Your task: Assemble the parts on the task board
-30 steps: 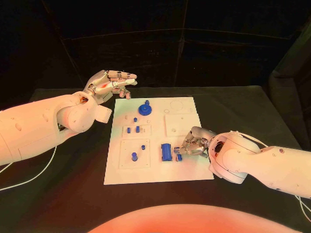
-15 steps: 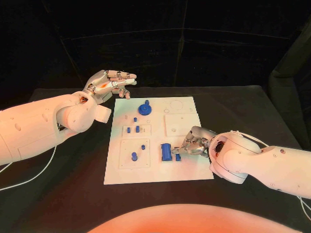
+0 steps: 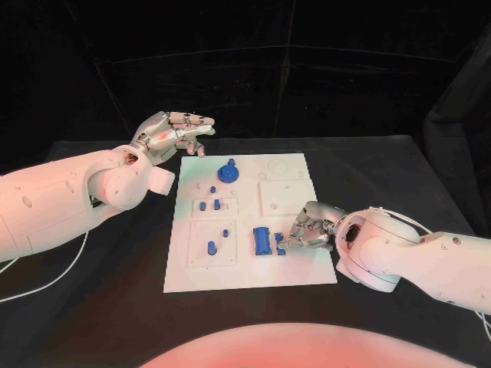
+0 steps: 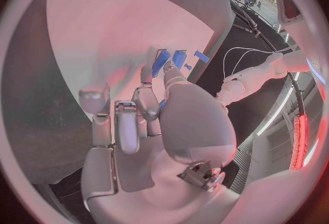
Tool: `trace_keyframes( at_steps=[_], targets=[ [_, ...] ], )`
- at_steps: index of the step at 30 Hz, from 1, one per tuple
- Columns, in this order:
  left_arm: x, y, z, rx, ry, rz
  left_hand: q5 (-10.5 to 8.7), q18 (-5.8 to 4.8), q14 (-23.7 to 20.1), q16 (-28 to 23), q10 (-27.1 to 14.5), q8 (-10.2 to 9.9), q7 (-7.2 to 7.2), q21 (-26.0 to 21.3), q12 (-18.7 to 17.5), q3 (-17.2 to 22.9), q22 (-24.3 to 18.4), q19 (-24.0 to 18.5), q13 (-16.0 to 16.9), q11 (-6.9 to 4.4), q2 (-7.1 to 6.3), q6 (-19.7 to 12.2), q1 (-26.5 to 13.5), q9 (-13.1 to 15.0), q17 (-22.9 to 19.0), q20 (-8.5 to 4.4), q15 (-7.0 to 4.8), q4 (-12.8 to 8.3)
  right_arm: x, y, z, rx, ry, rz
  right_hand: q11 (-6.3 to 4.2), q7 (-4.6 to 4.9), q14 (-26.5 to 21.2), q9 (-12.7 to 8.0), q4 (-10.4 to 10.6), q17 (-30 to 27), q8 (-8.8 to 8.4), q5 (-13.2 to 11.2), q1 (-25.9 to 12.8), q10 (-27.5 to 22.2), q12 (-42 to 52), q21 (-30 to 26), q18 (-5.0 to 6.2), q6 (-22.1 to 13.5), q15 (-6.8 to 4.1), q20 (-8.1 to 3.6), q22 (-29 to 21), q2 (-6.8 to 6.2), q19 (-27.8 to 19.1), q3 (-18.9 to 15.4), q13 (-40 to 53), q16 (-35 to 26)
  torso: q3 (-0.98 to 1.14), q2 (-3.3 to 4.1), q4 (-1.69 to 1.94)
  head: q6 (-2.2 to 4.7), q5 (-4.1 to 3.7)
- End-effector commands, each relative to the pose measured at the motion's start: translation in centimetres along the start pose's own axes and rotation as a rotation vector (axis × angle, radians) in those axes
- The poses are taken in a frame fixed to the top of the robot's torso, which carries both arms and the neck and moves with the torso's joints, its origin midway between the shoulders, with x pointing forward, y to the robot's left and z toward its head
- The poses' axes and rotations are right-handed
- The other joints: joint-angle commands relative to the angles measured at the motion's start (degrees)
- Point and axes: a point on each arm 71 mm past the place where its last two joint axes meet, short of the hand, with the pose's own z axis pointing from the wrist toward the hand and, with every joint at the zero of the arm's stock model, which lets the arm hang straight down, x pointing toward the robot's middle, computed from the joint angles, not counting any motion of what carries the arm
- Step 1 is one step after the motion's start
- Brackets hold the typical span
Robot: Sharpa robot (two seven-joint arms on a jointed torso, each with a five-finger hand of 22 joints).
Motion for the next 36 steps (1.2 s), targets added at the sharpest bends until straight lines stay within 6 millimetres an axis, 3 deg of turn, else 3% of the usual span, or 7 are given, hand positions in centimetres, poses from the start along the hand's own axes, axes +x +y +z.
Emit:
trace_keyframes(
  at_steps=[1,12,27,32,36],
  targets=[
    [0.1,-0.1,0.1,0.003,0.011,-0.008,0.09,0.74,-0.41,-0.18,-0.44,0.2,-0.11,-0.24,0.24,-0.31,-0.07,0.2,0.09,0.12,0.46,-0.36,0.07,-0.02,-0.09,0.17,0.01,-0.12,0.2,0.2,-0.1,-0.029,0.036,-0.02,0.24,-0.09,4.92,0.13,-0.47,10.72,0.29,0.16,0.75,0.01,-0.35,-0.3,-0.11,-0.5,-0.02,0.04,-0.13,0.15,-0.52,-0.09,-0.08,-0.3,-0.04,0.03,0.06,0.05,-0.01],
    [0.1,-0.1,0.1,0.003,0.009,-0.007,0.09,0.74,-0.41,-0.18,-0.44,0.2,-0.11,-0.24,0.24,-0.31,-0.07,0.2,0.09,0.12,0.46,-0.36,0.07,-0.02,-0.09,0.17,0.01,-0.12,0.2,-0.2,0.8,-0.003,0.04,-0.031,0.25,-0.09,4.91,0.33,-0.96,10.7,0.29,0.1,1.61,-0.03,-0.47,-0.32,-0.11,-0.54,-0.01,0.06,-0.09,0.77,-0.52,-0.48,-0.1,-0.32,0.05,0.08,0.08,-0.08,0.18],
    [0.1,-0.1,0.1,0.003,0.008,-0.007,0.09,0.74,-0.41,-0.18,-0.44,0.2,-0.11,-0.24,0.24,-0.31,-0.07,0.2,0.09,0.12,0.46,-0.36,0.07,-0.02,-0.09,0.17,0.01,-0.12,0.1,0.5,1.1,-0.064,0.017,-0.003,0.27,-0.04,4.9,0.55,-0.95,10.63,0.29,-0.11,1.66,0.01,-0.41,-0.41,-0.09,-0.58,0.0,0.07,-0.21,1.52,-0.59,-1.23,0.0,-0.36,-0.05,-0.03,-0.04,-0.16,0.3],
    [0.0,-0.1,0.1,0.004,0.007,-0.006,0.09,0.74,-0.41,-0.18,-0.44,0.2,-0.11,-0.24,0.24,-0.31,-0.07,0.2,0.09,0.12,0.46,-0.36,0.07,-0.02,-0.09,0.17,0.01,-0.12,-0.3,0.5,0.5,-0.134,0.0,0.092,0.82,0.6,4.47,0.45,-0.14,8.79,-0.7,0.87,0.41,-1.21,-3.65,-1.83,0.32,-2.29,0.41,0.35,-2.85,1.14,-1.95,-3.39,-1.85,-1.42,-0.11,-0.19,-0.01,0.27,0.11],
    [0.1,-0.1,0.1,0.005,0.007,-0.006,0.09,0.72,-0.71,-0.4,-0.7,0.28,-0.07,-0.38,0.44,-0.71,-0.17,0.2,0.07,0.17,0.51,-0.52,-0.11,-0.04,-0.75,0.21,0.06,0.01,-0.9,0.3,0.2,-0.214,-0.009,0.234,1.77,1.7,3.51,0.06,-0.28,4.82,-2.35,1.62,1.48,-4.33,-11.9,-5.09,1.26,-5.18,1.17,0.97,-8.7,1.79,-4.86,-4.4,-6.87,-3.86,-0.19,-0.49,0.15,0.82,-0.26]
  ],
)
